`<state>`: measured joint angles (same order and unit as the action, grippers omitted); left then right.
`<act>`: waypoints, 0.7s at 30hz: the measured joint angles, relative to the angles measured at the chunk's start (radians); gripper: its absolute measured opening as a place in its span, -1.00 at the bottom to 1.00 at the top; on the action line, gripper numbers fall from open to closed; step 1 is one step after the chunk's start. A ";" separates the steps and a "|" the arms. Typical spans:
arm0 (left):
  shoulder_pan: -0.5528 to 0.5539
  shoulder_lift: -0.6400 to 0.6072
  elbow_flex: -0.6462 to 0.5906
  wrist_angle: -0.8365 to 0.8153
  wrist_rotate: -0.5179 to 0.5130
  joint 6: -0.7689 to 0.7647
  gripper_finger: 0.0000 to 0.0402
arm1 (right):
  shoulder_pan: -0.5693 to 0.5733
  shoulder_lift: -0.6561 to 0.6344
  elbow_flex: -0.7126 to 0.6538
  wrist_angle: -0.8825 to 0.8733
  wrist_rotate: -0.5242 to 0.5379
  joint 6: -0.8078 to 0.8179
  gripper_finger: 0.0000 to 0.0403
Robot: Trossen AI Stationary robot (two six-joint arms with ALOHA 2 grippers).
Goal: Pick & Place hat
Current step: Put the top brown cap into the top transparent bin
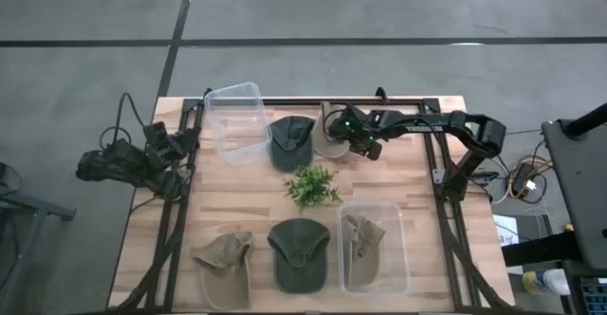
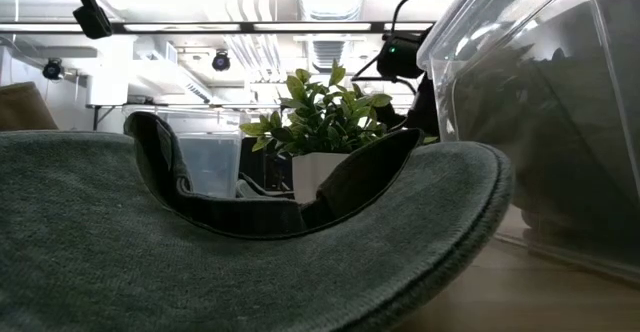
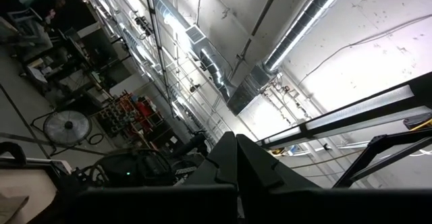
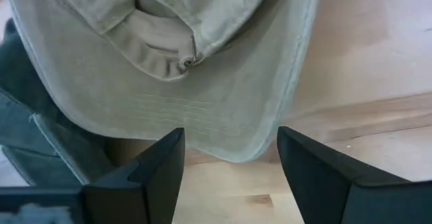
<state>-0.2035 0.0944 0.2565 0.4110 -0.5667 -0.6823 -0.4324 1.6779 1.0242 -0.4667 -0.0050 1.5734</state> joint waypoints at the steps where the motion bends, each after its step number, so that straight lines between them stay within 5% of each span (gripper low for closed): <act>1: 0.000 0.000 0.000 0.000 0.000 0.000 -1.00 | 0.000 0.006 0.004 0.000 -0.004 -0.003 0.13; 8: 0.000 0.000 0.000 0.000 0.000 -0.001 -1.00 | 0.000 -0.009 -0.002 -0.127 -0.015 -0.002 0.12; 21: 0.001 0.000 0.000 0.000 0.000 0.002 -1.00 | -0.053 0.023 -0.005 -0.067 0.031 0.002 0.12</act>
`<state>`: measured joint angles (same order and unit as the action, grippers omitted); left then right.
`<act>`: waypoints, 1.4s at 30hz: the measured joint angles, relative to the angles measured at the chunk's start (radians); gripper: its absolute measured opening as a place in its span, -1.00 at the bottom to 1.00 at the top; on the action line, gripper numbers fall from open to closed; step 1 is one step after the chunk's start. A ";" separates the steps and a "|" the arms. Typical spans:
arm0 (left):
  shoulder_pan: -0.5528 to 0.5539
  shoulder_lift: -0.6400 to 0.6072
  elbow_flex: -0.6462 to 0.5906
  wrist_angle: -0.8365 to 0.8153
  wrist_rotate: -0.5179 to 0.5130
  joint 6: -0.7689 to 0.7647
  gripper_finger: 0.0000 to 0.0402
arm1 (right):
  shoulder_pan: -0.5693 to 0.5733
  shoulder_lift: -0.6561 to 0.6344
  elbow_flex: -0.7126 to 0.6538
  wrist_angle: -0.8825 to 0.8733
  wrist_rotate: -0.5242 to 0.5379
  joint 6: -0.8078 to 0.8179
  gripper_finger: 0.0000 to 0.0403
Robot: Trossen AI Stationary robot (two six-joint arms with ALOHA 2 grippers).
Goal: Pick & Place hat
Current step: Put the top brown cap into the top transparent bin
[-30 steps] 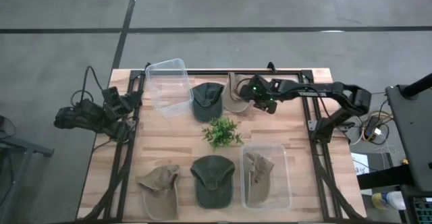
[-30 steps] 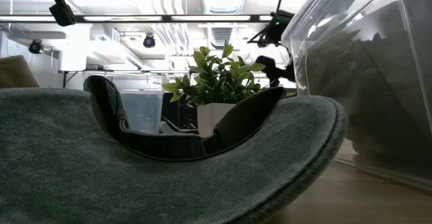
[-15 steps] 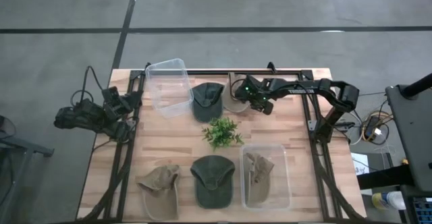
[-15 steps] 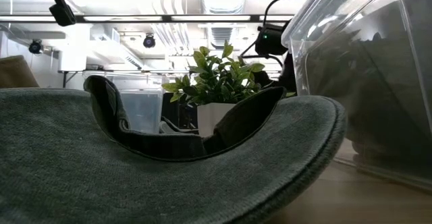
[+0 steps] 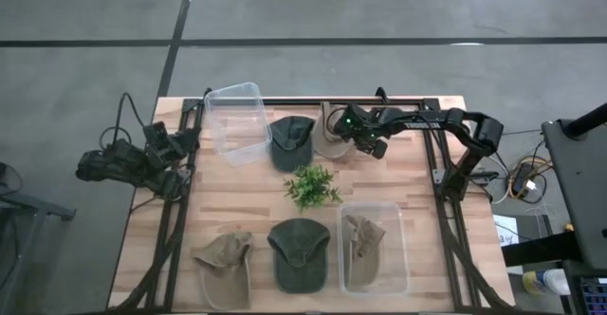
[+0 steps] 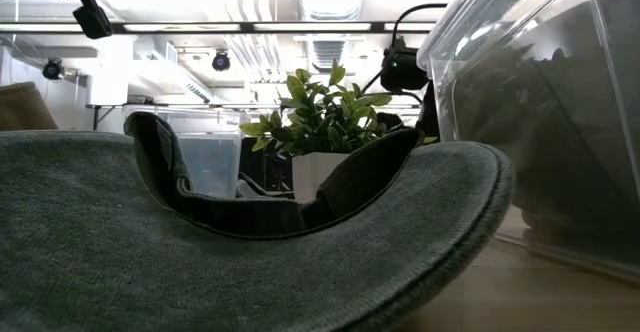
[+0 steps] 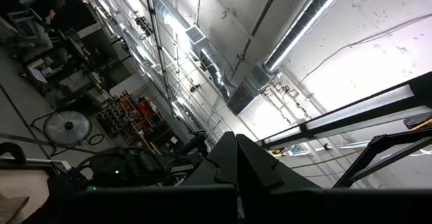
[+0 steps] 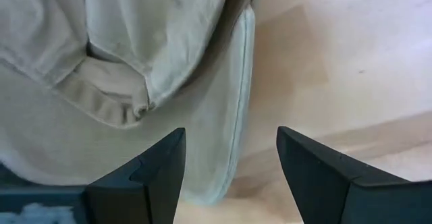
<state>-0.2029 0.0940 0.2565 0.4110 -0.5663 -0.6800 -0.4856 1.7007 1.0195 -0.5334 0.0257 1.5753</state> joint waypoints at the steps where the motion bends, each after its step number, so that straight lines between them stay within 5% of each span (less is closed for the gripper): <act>1: 0.000 0.000 0.000 0.000 0.000 0.000 -1.00 | -0.001 0.003 0.000 0.003 0.001 0.000 0.12; 9: 0.000 0.000 0.000 0.000 0.000 -0.001 -1.00 | -0.025 0.017 0.000 0.047 0.005 -0.008 -0.04; 18: 0.000 0.000 0.000 0.000 0.000 -0.007 -1.00 | -0.043 0.018 -0.001 0.049 0.012 -0.092 -0.88; 27: -0.001 0.000 0.000 0.000 0.000 -0.009 -1.00 | -0.044 -0.020 0.000 0.031 0.002 -0.157 -0.95; 42: -0.001 0.000 0.000 0.000 -0.001 -0.009 -1.00 | -0.045 -0.296 0.003 -0.133 0.121 -0.273 -0.96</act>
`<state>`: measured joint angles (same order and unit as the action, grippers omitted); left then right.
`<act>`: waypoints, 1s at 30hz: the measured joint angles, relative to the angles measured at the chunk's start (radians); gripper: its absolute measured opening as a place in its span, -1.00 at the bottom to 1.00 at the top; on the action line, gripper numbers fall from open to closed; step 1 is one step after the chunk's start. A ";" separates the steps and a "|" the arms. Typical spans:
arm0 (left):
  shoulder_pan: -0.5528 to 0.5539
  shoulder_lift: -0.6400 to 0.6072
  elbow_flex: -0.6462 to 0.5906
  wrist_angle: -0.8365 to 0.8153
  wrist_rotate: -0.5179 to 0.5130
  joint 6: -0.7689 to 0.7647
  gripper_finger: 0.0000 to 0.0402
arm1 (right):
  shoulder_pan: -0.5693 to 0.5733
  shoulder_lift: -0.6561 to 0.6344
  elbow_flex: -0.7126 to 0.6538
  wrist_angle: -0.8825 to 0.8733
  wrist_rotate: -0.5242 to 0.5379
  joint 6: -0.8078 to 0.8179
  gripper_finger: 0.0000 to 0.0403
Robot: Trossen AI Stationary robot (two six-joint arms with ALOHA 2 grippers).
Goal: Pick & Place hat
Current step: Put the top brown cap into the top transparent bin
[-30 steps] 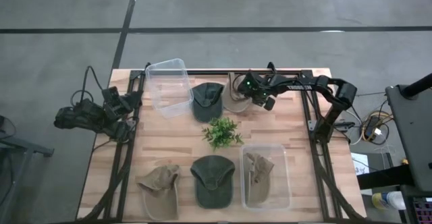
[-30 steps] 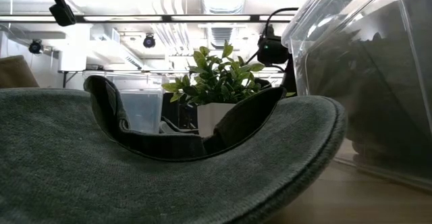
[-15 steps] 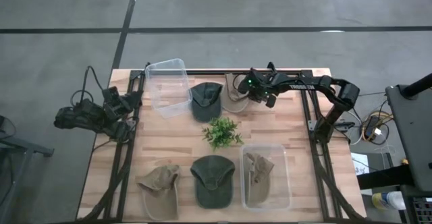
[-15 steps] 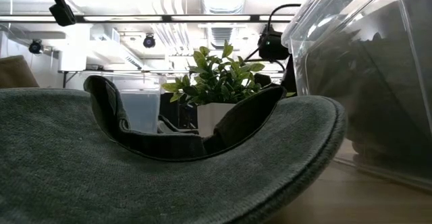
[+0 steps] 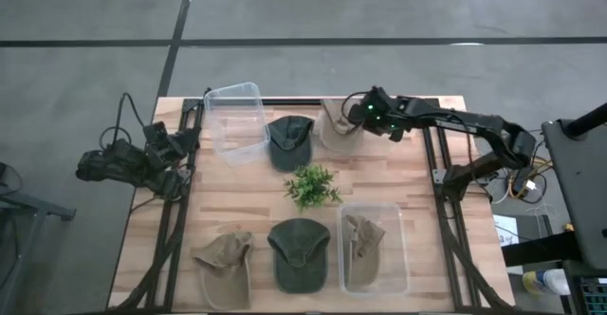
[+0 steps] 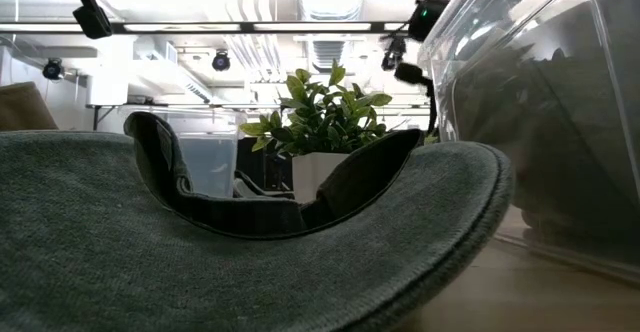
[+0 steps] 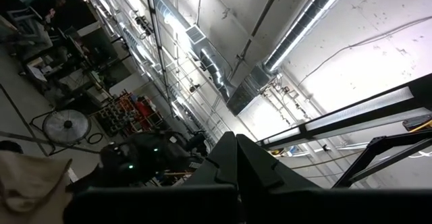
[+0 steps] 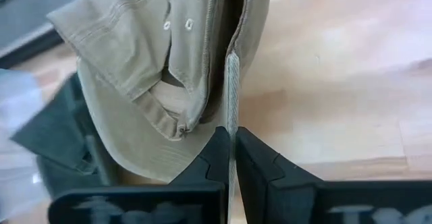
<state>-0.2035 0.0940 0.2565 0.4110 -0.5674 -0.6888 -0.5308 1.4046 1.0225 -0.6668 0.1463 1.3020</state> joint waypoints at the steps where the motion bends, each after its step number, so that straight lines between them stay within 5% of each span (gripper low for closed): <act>1: 0.000 0.000 0.000 0.000 0.000 0.000 -1.00 | -0.001 -0.018 0.000 -0.008 0.007 -0.004 -0.96; 16: 0.001 0.000 0.000 0.002 -0.002 -0.011 -1.00 | 0.009 -0.207 0.000 0.213 -0.024 -0.095 -0.96; 25: 0.000 0.000 0.000 0.032 -0.002 -0.022 -1.00 | 0.047 -0.188 0.001 0.480 -0.054 -0.074 -0.96; 30: 0.000 0.000 0.000 0.050 -0.002 -0.023 -1.00 | 0.071 -0.111 0.083 0.489 -0.092 -0.079 -0.96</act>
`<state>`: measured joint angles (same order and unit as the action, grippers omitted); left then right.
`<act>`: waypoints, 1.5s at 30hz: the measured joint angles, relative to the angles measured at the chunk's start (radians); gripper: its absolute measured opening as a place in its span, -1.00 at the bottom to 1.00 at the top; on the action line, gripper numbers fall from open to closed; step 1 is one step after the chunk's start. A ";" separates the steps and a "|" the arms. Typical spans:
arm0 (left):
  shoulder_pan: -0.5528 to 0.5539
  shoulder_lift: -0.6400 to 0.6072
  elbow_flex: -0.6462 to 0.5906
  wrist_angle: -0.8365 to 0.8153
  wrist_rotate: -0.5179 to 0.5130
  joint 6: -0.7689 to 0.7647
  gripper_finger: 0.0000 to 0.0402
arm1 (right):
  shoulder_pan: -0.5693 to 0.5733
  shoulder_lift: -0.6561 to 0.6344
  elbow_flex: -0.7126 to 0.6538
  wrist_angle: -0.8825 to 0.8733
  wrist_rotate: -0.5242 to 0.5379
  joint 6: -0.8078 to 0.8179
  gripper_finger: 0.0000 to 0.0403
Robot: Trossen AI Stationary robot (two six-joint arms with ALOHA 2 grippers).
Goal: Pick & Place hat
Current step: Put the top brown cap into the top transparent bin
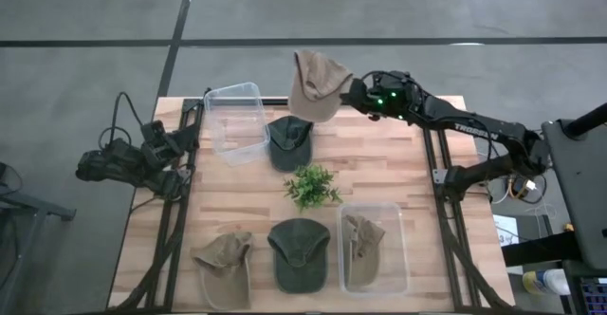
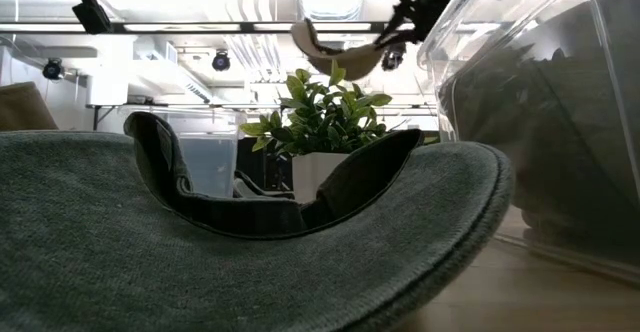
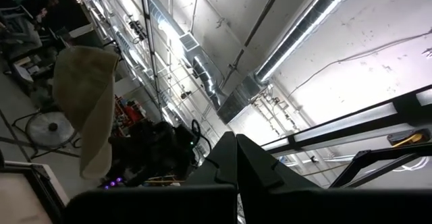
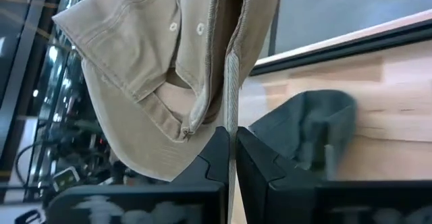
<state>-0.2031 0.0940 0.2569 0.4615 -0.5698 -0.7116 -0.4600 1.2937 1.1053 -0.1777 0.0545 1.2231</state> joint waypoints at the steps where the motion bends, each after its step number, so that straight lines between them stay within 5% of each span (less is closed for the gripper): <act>1: 0.000 0.000 0.000 0.000 0.000 0.000 -1.00 | 0.007 0.024 0.031 0.000 -0.004 -0.008 -0.96; 29: -0.001 0.000 0.000 0.116 0.006 0.005 -1.00 | 0.053 0.970 1.245 -0.379 -0.261 -0.188 -0.96; 45: -0.001 -0.001 0.000 0.123 0.015 0.004 -1.00 | 0.074 1.017 1.211 -0.372 -0.288 -0.156 -0.96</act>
<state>-0.2039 0.0933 0.2569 0.5842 -0.5552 -0.7074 -0.3860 2.3104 2.3162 -0.5502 -0.2330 1.0671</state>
